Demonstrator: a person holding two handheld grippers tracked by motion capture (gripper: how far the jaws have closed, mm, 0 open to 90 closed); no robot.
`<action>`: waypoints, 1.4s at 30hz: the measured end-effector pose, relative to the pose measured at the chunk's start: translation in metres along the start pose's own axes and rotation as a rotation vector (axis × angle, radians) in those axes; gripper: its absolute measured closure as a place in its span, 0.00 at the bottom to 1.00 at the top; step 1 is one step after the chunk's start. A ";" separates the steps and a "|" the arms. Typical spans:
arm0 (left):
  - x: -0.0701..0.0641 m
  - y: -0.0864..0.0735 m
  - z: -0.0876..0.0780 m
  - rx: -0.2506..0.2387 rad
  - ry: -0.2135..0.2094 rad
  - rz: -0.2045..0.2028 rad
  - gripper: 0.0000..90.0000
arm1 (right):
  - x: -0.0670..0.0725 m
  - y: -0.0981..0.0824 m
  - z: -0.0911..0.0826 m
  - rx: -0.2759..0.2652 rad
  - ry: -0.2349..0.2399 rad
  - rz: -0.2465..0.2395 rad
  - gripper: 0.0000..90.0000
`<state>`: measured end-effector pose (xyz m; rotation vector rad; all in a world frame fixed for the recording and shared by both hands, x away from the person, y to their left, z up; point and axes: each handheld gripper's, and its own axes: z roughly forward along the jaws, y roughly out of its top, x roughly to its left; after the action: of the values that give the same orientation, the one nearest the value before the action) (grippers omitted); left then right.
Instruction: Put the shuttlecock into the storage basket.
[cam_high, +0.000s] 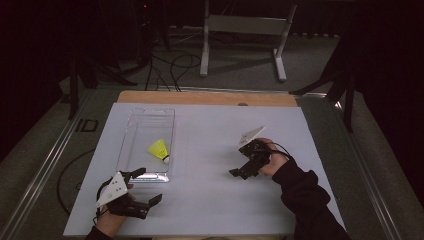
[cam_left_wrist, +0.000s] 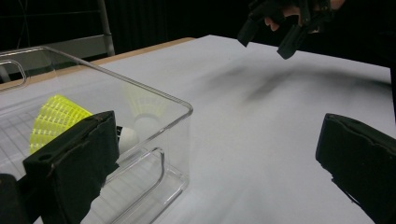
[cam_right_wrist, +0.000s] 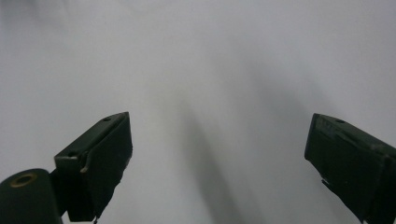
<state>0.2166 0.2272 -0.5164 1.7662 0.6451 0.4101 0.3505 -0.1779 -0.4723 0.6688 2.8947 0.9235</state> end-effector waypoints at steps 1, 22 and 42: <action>0.000 0.000 0.000 0.000 0.000 0.000 0.00 | 0.000 0.000 0.000 0.000 0.000 0.000 0.09; 0.000 0.000 0.000 0.003 -0.001 0.001 0.00 | 0.003 -0.066 -0.021 -0.098 -0.038 0.107 0.09; -0.001 0.000 0.001 0.005 0.001 -0.001 0.00 | 0.005 -0.128 -0.045 -0.199 -0.101 0.242 0.09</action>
<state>0.2165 0.2264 -0.5165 1.7708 0.6484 0.4095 0.2893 -0.2936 -0.5065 1.0294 2.6287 1.1464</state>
